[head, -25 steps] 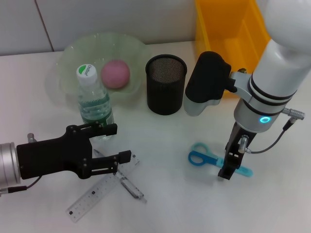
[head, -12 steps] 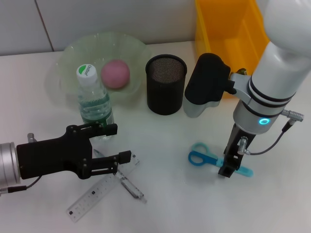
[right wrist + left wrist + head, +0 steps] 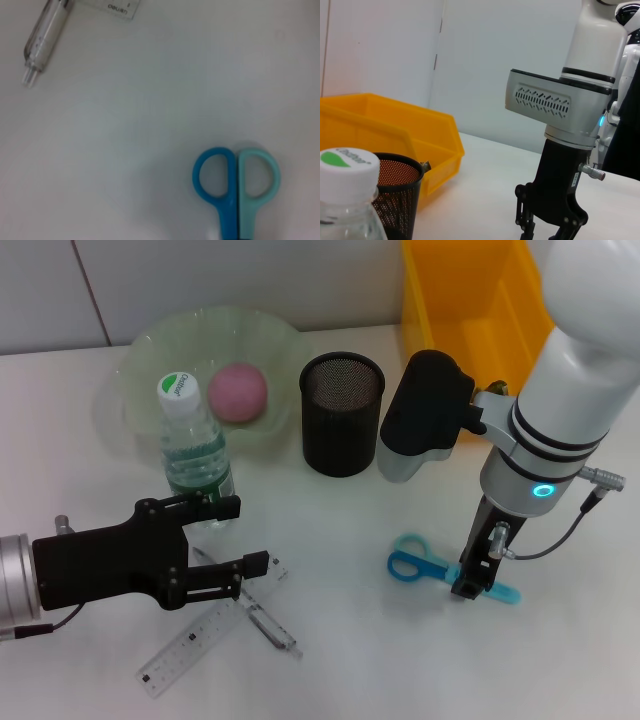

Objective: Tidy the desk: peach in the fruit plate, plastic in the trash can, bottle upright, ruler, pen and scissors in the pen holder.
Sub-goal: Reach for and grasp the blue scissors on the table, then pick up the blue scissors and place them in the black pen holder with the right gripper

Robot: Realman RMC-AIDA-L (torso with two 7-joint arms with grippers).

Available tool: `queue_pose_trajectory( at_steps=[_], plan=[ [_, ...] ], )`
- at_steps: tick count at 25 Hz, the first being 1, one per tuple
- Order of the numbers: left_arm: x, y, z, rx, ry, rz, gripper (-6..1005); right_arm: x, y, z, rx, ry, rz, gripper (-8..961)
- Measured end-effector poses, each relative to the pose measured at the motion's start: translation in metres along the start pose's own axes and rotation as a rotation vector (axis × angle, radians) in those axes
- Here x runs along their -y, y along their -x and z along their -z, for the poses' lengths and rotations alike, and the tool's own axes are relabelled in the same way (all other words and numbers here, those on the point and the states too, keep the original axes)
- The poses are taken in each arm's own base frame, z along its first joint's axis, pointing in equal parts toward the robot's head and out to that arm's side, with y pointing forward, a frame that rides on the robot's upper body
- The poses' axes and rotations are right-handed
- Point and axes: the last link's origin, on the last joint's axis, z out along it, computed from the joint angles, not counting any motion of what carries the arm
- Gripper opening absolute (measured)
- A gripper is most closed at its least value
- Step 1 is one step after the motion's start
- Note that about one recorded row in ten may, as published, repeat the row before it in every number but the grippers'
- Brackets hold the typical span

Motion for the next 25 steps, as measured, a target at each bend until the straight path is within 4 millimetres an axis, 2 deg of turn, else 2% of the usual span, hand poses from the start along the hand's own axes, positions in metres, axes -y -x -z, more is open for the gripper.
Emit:
queue_pose_trajectory(
  at_steps=[18,24,25],
  plan=[
    [0.0001,-0.0003,0.0,0.0,0.0,0.003,788,0.0,-0.0002,-0.0003,-0.001,0.001,0.0,358],
    [0.0002,-0.0009,-0.0003,0.0,0.001,0.001,788,-0.0002,-0.0003,-0.0005,-0.002,0.002,0.0,216],
    [0.0002,-0.0009,-0.0003,0.0,0.002,0.001,788,-0.0003,-0.0004,-0.0007,-0.002,0.002,0.0,215]
  ],
)
